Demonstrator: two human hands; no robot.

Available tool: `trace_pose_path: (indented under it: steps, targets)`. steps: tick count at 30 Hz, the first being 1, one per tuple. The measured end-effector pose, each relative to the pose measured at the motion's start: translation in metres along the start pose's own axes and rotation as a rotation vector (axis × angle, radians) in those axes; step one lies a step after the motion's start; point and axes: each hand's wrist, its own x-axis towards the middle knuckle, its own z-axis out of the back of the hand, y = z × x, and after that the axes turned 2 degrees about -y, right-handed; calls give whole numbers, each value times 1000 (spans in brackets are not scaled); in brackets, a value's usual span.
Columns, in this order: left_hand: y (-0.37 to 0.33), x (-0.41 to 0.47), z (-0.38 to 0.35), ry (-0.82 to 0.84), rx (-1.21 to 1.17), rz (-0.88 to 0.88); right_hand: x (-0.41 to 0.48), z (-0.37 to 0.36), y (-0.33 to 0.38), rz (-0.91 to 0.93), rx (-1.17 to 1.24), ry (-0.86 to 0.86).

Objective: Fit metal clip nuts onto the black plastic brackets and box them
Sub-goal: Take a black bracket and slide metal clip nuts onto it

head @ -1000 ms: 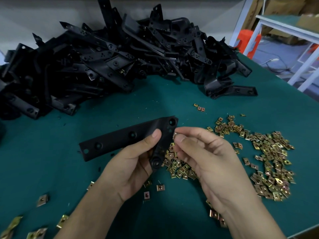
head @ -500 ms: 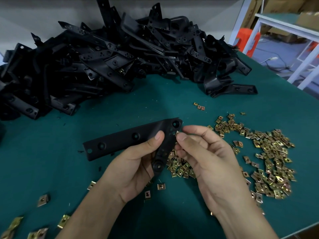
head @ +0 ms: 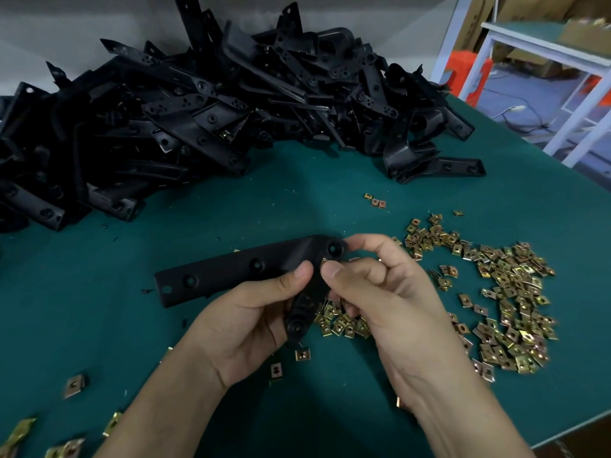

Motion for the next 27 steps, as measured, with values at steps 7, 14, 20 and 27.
trace_pose_path:
  steps: [7, 14, 20, 27]
  targets:
    - [4, 2, -5, -4, -33, -40, 1, 11, 1, 48, -195, 18]
    - [4, 2, -2, -152, -44, -105, 22, 85, 13, 85, -1143, -465]
    - [5, 2, -2, -136, -27, -97, 32, 112, 9, 7, -1244, -505]
    - [4, 2, -2, -145, -42, -116, 34, 117, 8, -16, -1143, -517]
